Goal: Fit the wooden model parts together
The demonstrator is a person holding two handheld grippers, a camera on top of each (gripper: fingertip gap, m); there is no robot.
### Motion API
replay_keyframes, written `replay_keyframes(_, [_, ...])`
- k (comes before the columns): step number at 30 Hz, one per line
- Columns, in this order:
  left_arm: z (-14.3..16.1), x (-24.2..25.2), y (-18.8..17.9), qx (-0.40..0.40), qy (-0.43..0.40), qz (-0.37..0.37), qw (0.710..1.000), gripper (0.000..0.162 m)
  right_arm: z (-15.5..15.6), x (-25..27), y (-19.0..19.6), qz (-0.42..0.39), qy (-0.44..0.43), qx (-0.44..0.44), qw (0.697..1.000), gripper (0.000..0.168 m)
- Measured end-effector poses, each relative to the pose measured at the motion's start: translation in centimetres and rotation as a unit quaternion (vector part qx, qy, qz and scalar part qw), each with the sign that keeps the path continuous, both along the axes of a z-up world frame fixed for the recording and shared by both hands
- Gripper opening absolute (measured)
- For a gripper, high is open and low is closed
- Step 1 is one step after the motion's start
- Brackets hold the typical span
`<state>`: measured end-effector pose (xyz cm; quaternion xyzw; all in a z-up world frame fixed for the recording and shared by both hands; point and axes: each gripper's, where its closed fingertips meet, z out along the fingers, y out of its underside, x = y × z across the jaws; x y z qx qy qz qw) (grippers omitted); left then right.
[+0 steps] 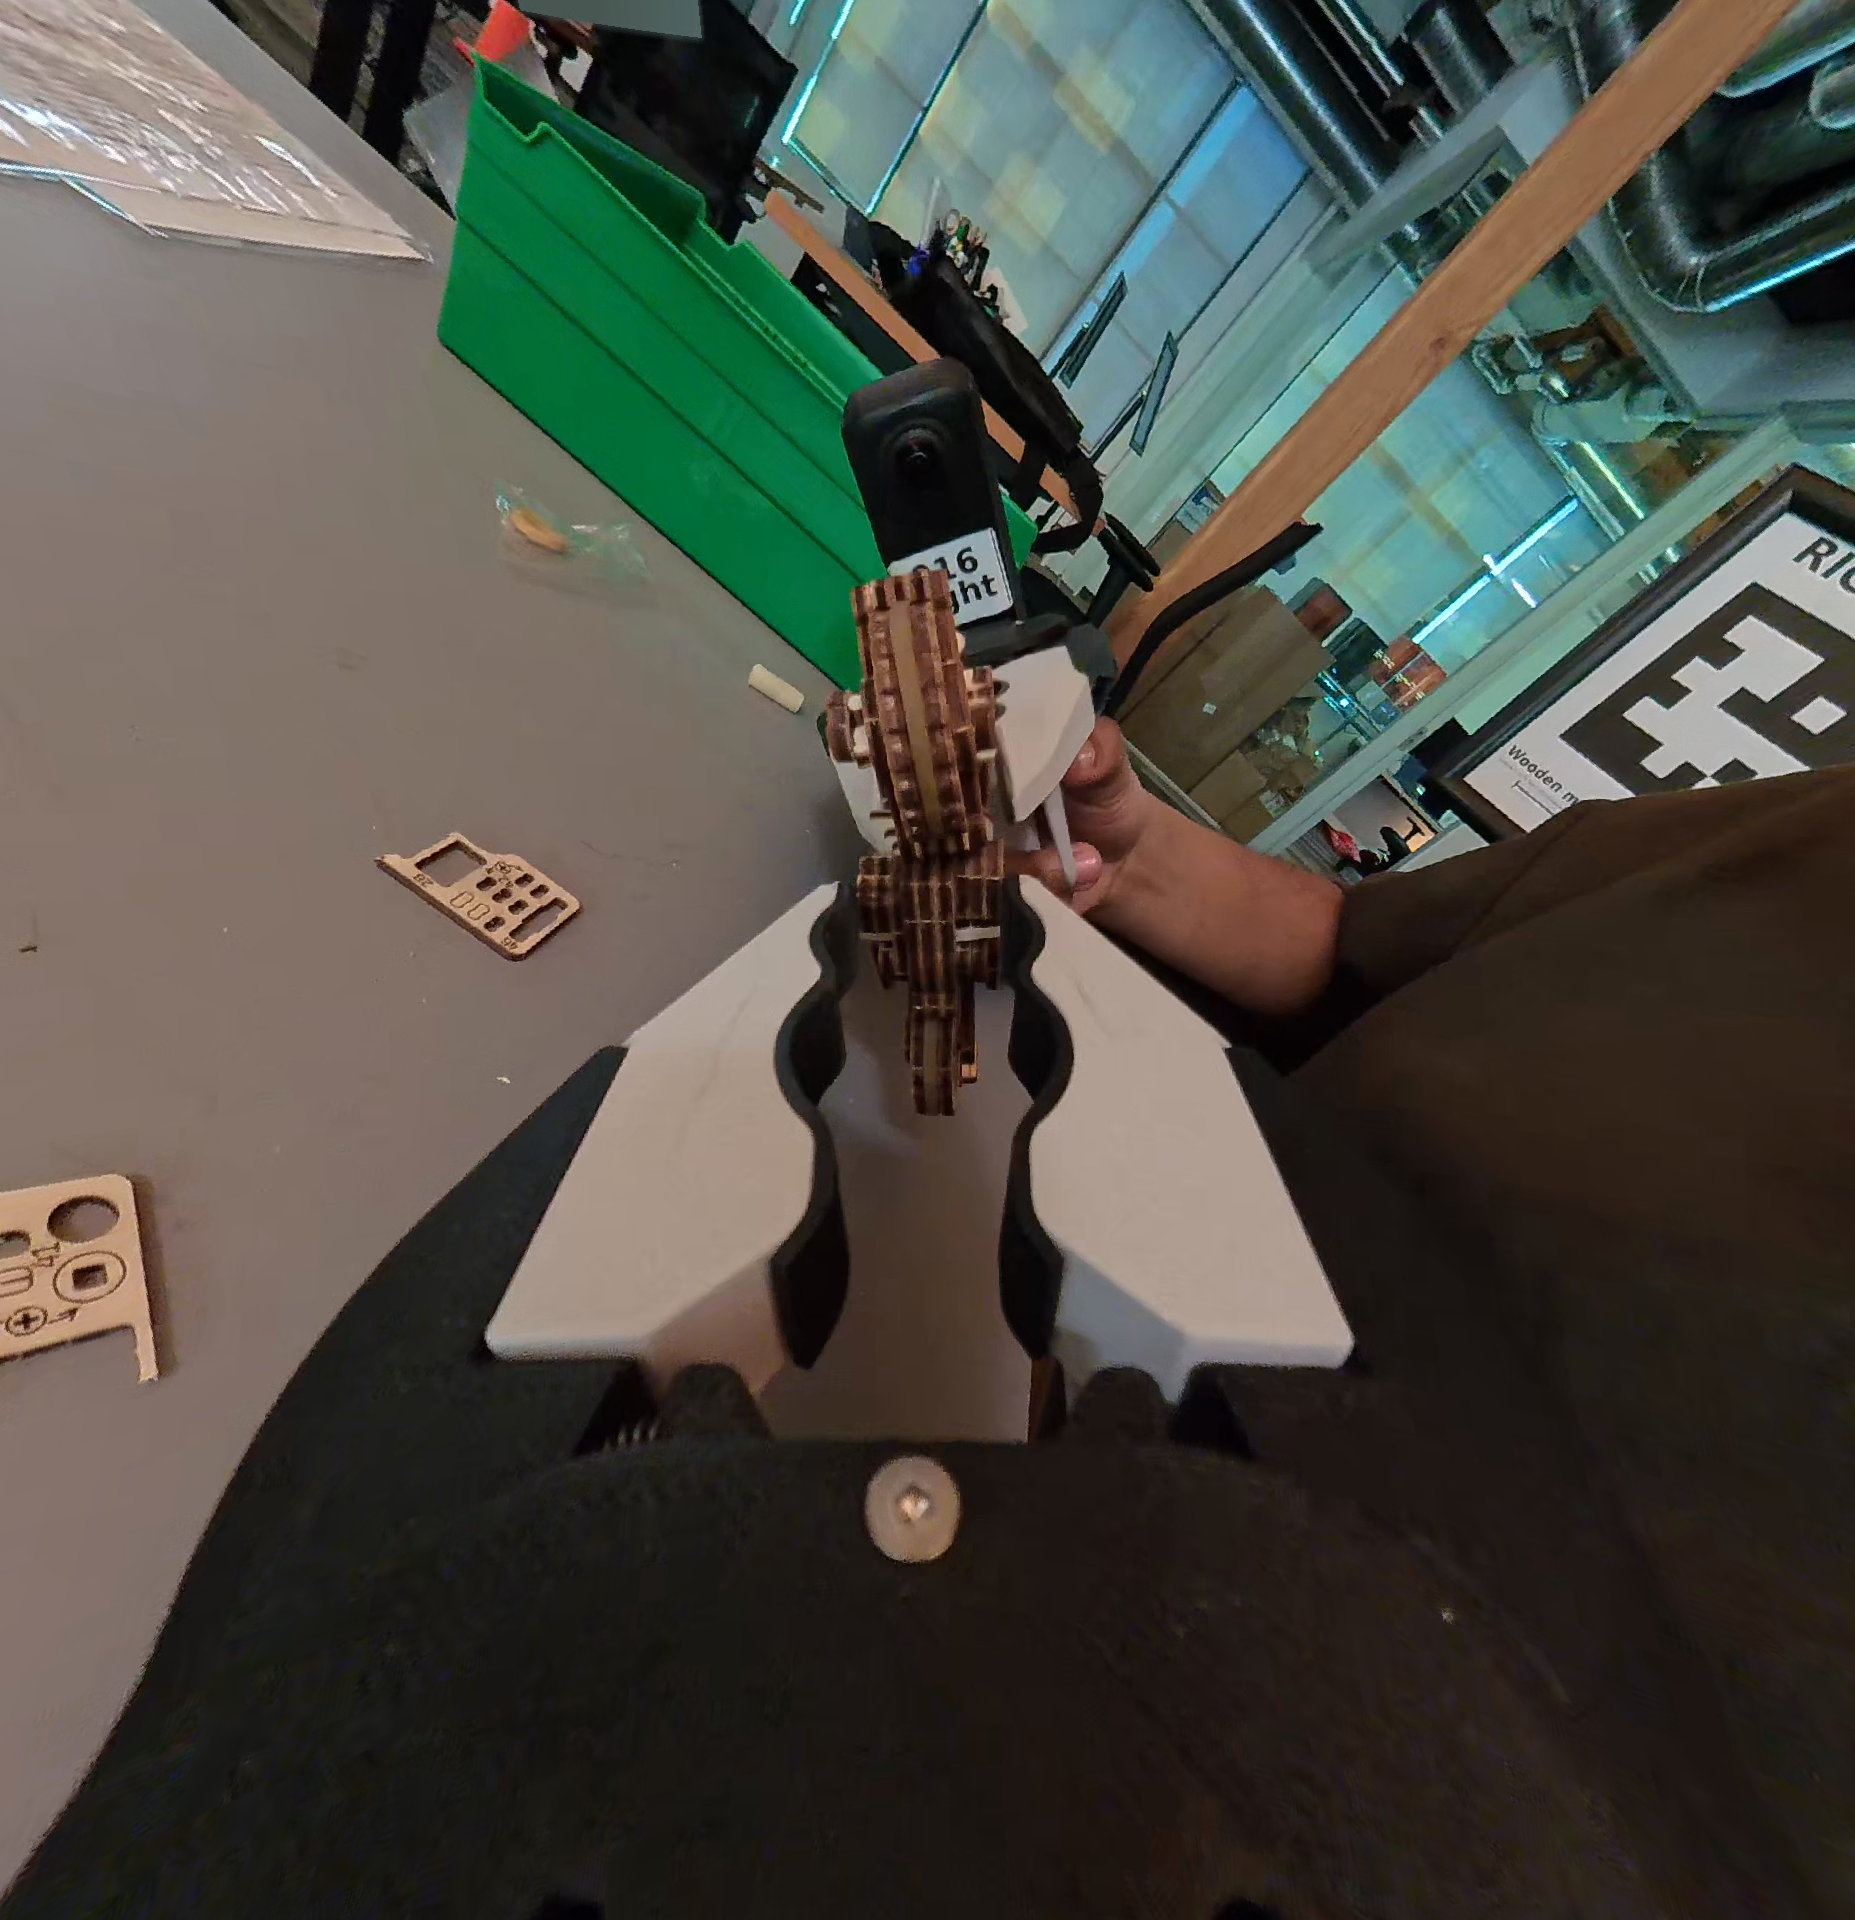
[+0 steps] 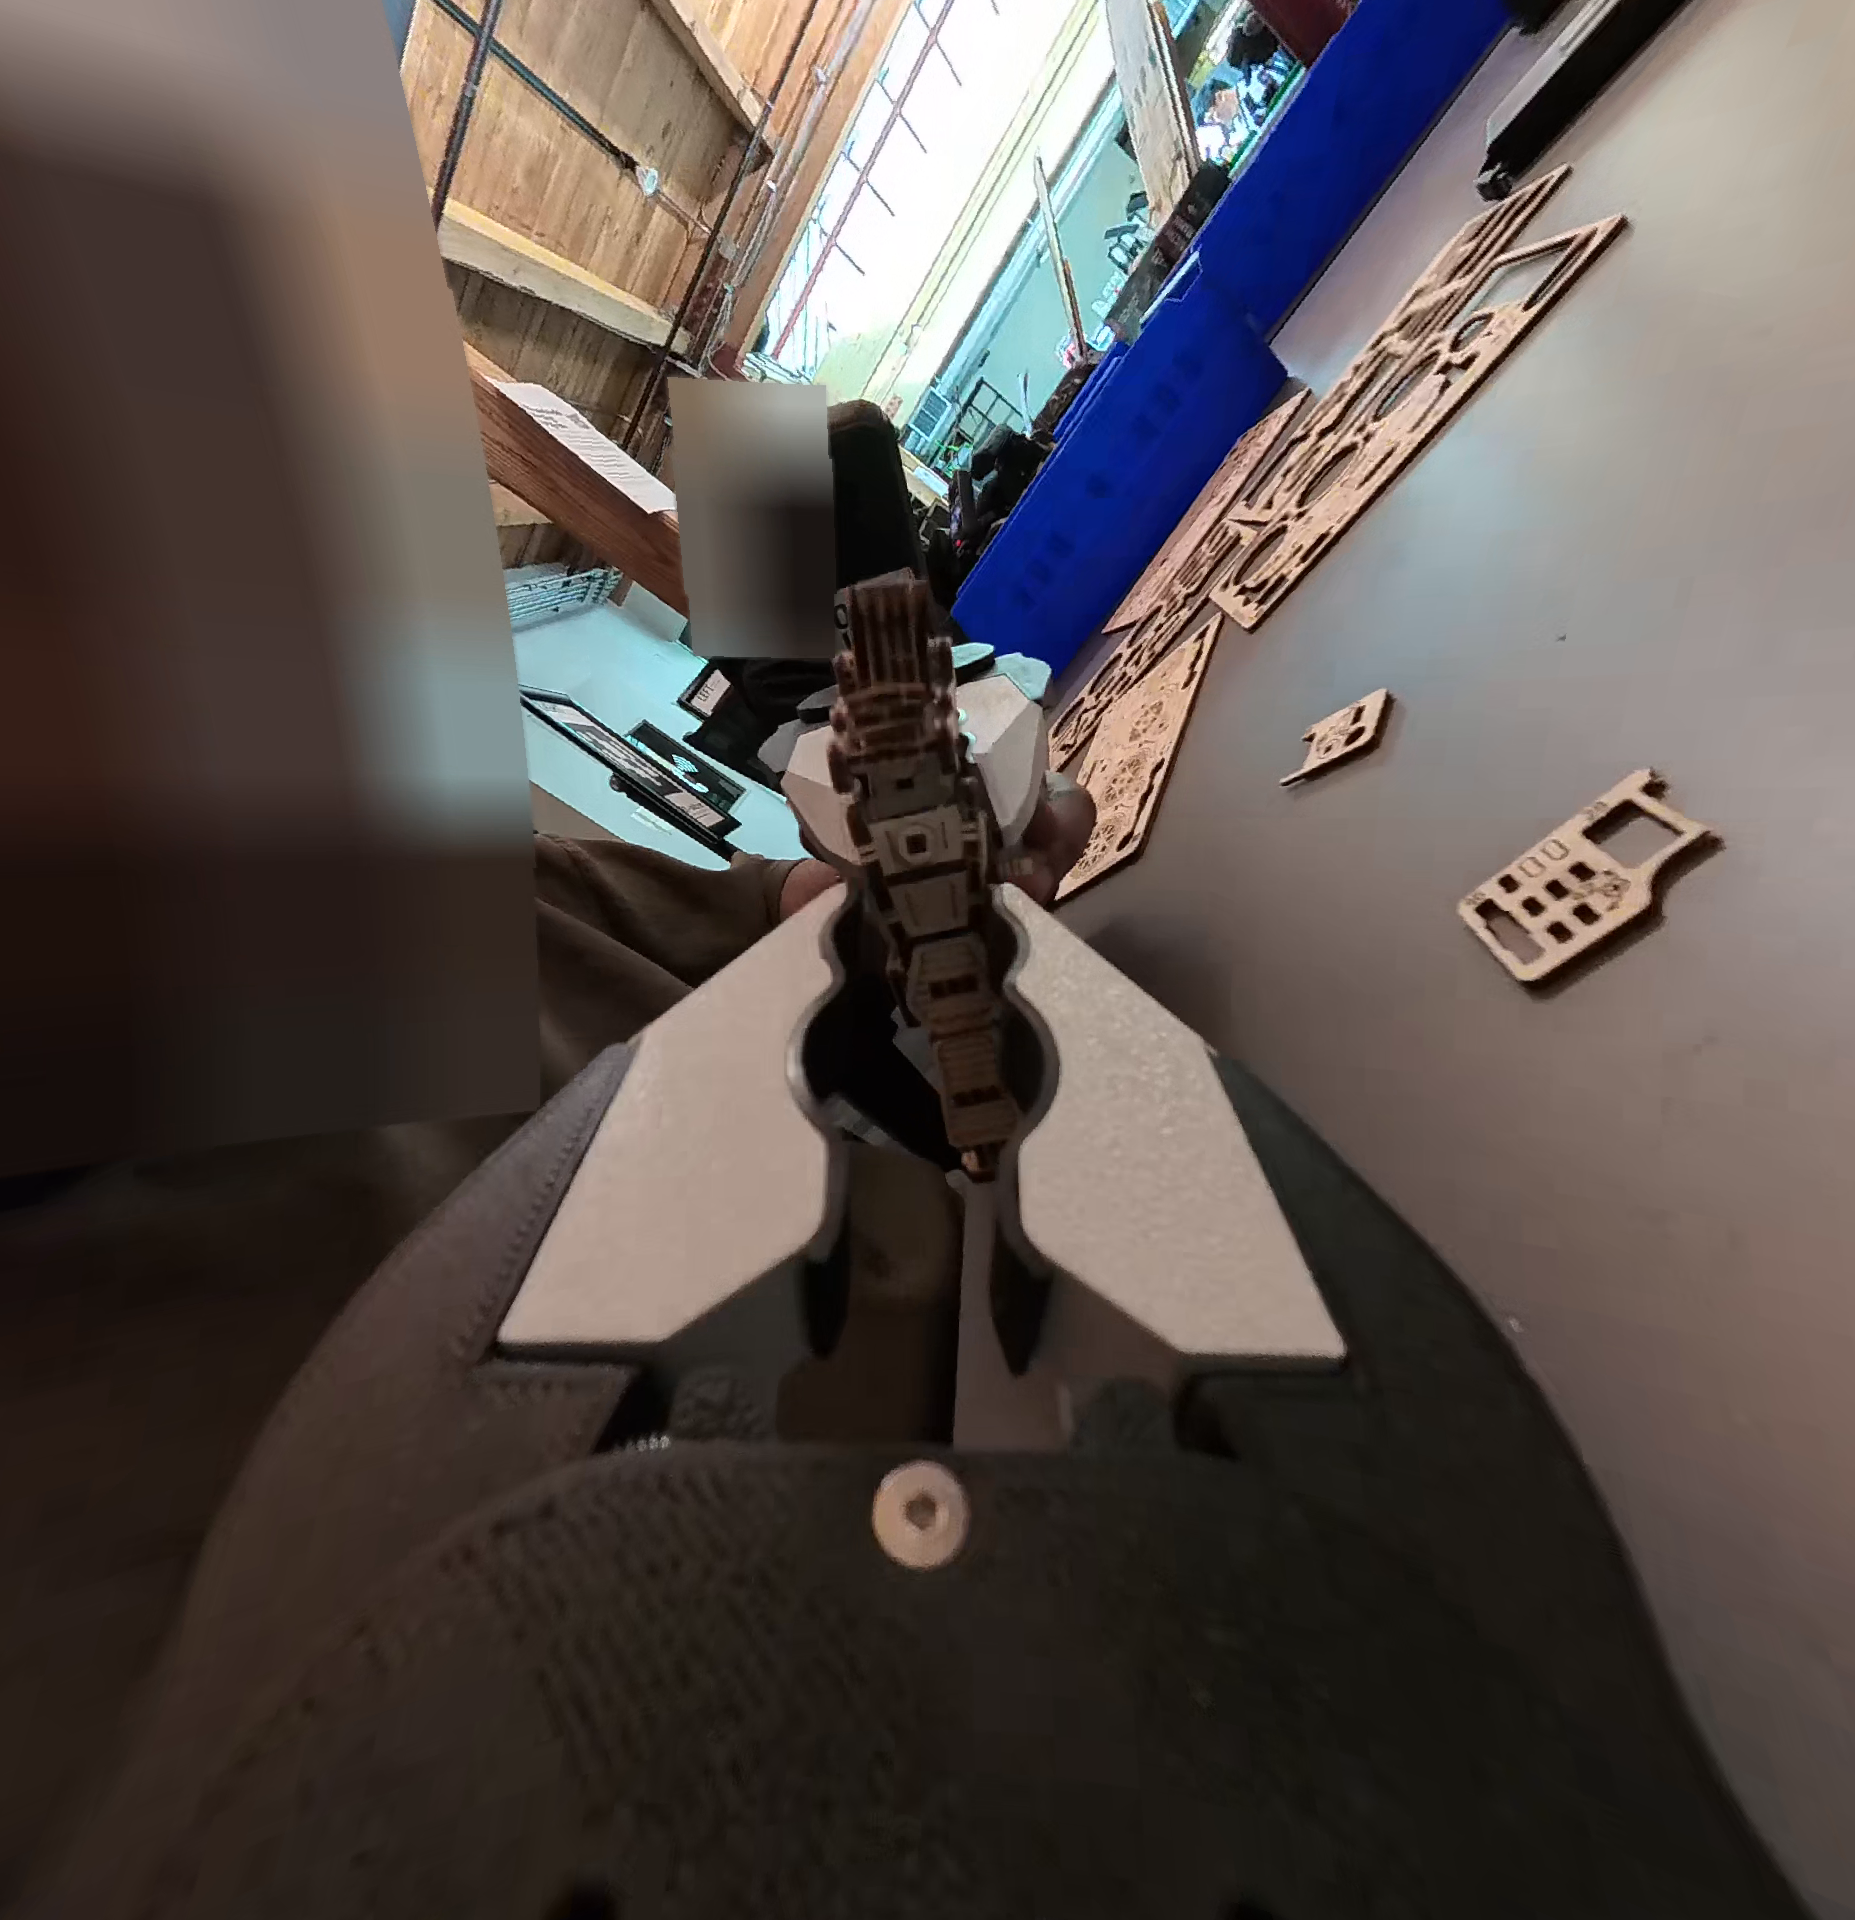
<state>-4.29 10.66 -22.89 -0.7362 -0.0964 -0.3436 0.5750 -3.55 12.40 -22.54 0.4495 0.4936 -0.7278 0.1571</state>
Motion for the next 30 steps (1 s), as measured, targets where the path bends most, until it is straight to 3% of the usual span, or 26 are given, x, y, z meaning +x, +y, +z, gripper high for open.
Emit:
replay_keyframes(1, [-0.1,0.0,0.0,-0.001,0.002,-0.001,1.0,0.024,0.1,0.0,0.1,-0.001,0.002,-0.002,1.0,0.023])
replay_keyframes(18, [-0.4,0.6,-0.1,-0.007,0.022,-0.014,1.0,0.025,-0.4,0.3,0.1,-0.002,0.02,0.059,0.998,0.02])
replay_keyframes(30, [-1.4,0.9,0.0,-0.031,0.062,-0.024,0.997,0.024,-1.6,0.7,-0.1,-0.003,0.041,0.17,0.985,0.019])
